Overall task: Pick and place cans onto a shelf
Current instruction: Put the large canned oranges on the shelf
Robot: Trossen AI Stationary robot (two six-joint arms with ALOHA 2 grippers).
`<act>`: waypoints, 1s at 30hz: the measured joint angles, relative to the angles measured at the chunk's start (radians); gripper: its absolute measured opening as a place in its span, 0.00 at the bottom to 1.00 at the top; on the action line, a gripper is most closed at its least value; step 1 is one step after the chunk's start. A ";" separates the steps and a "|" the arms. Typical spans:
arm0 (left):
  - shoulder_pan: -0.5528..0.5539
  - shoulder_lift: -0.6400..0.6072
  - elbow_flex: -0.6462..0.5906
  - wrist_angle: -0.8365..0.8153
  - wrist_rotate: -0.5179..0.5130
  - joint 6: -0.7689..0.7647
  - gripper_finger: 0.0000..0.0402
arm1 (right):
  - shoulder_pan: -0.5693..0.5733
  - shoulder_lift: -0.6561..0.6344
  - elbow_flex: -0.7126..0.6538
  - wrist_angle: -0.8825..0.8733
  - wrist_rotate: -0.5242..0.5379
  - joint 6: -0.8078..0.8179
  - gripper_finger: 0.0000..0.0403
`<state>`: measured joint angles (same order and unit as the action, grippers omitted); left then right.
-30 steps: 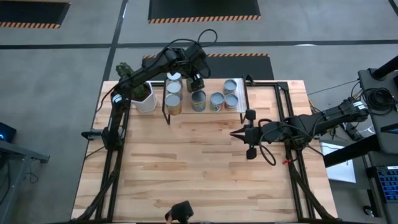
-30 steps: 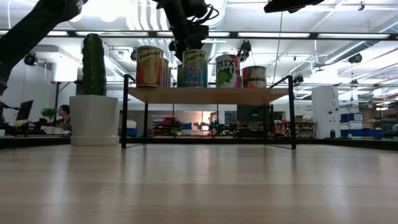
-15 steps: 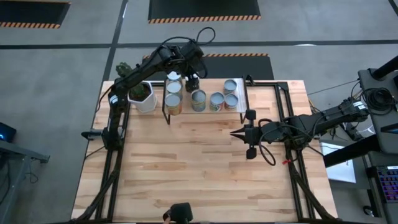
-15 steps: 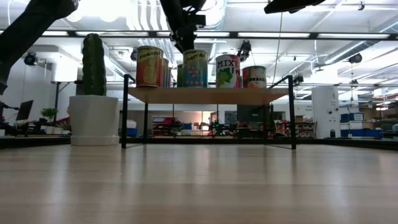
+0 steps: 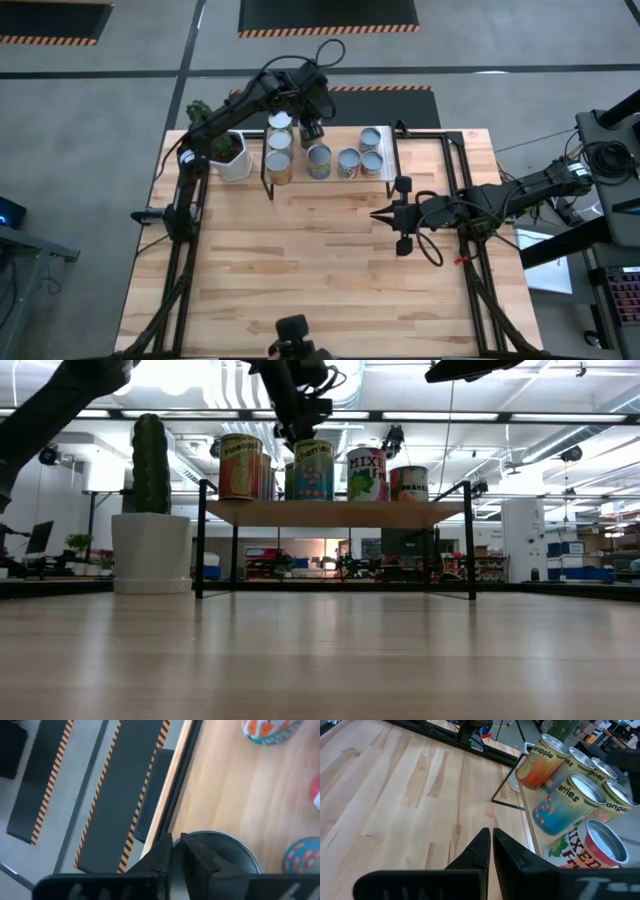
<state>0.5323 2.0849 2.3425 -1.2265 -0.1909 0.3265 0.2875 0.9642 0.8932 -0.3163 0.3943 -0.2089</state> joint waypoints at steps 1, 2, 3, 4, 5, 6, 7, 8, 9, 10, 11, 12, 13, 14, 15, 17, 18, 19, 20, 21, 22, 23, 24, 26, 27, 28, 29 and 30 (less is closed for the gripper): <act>0.000 0.003 0.000 -0.006 0.000 0.002 0.05 | 0.000 0.000 0.000 0.000 0.000 0.000 0.03; -0.001 0.005 0.000 -0.011 0.001 0.003 0.06 | 0.000 0.000 0.000 -0.001 0.000 0.000 0.03; -0.002 0.006 0.000 -0.013 0.001 0.004 0.06 | 0.000 0.000 0.000 -0.001 0.000 0.000 0.03; -0.002 0.006 0.000 -0.015 0.000 0.004 0.06 | 0.000 0.000 0.000 -0.001 0.000 0.000 0.03; -0.002 0.007 0.000 -0.018 0.000 0.002 0.06 | 0.000 0.000 0.000 -0.001 0.000 0.000 0.03; -0.001 0.007 0.000 -0.022 0.000 0.001 0.05 | 0.000 0.000 0.000 -0.001 0.000 0.000 0.03; -0.001 0.007 0.000 -0.023 0.000 0.001 0.05 | 0.000 0.000 0.000 -0.001 0.000 0.000 0.03; -0.002 0.007 0.000 -0.028 0.003 0.001 0.04 | 0.000 0.000 0.000 -0.001 0.000 0.000 0.03; -0.002 0.007 0.000 -0.034 0.020 0.003 0.03 | 0.000 0.000 0.000 -0.001 0.000 0.000 0.03; -0.002 0.008 0.000 -0.034 0.046 0.004 0.02 | 0.000 0.000 0.000 -0.001 0.000 0.000 0.03; -0.003 0.008 0.000 -0.031 0.077 0.004 0.01 | 0.000 0.000 0.000 -0.001 0.000 0.000 0.03; -0.003 0.008 0.000 -0.031 0.111 0.004 0.01 | 0.000 0.000 0.000 -0.001 0.000 0.000 0.03; -0.004 0.008 0.000 -0.031 0.141 0.004 0.00 | 0.000 0.000 0.000 -0.001 0.000 0.000 0.03; -0.006 0.008 0.000 -0.032 0.165 0.004 0.00 | 0.000 0.000 0.000 -0.001 0.000 0.000 0.03; -0.008 0.008 0.000 -0.032 0.178 0.004 0.00 | 0.000 0.000 0.000 -0.001 0.000 0.000 0.03; -0.016 0.008 0.000 -0.032 0.182 0.005 0.00 | 0.000 0.000 0.000 -0.001 0.000 0.000 0.03; -0.020 0.008 0.000 -0.034 0.182 0.009 0.00 | 0.000 0.000 0.000 -0.002 0.000 0.000 0.03; -0.023 0.008 0.000 -0.036 0.182 0.019 0.00 | 0.000 0.000 0.000 -0.002 0.000 0.000 0.03; -0.027 0.008 0.000 -0.041 0.182 0.034 0.00 | 0.000 0.000 0.000 -0.002 0.000 0.000 0.03; -0.030 0.007 0.000 -0.046 0.182 0.050 0.00 | 0.000 0.000 0.000 -0.002 0.000 0.000 0.03; -0.034 0.006 0.000 -0.052 0.182 0.064 0.00 | 0.000 0.000 0.000 -0.002 0.000 0.000 0.03; -0.038 0.005 0.000 -0.055 0.182 0.076 0.00 | 0.000 0.000 0.000 -0.002 0.000 0.000 0.03; -0.042 0.003 0.000 -0.057 0.182 0.083 0.00 | 0.000 0.000 0.000 -0.002 0.000 0.000 0.03; -0.048 0.002 0.002 -0.062 0.183 0.102 0.00 | 0.000 0.000 0.000 -0.002 0.000 0.000 0.03; -0.051 0.001 0.005 -0.068 0.183 0.111 0.00 | 0.000 0.000 0.000 -0.002 0.000 0.000 0.03; -0.052 0.001 0.010 -0.074 0.183 0.117 0.00 | 0.000 0.000 0.000 -0.002 0.000 0.000 0.03; -0.054 0.000 0.012 -0.074 0.183 0.120 0.00 | 0.000 0.000 0.000 -0.002 0.000 0.000 0.03; -0.056 -0.002 0.012 -0.073 0.183 0.123 0.00 | 0.000 0.000 0.000 -0.002 0.000 0.000 0.03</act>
<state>0.4761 2.0830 2.3543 -1.2996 -0.0078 0.4493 0.2876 0.9642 0.8932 -0.3186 0.3943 -0.2089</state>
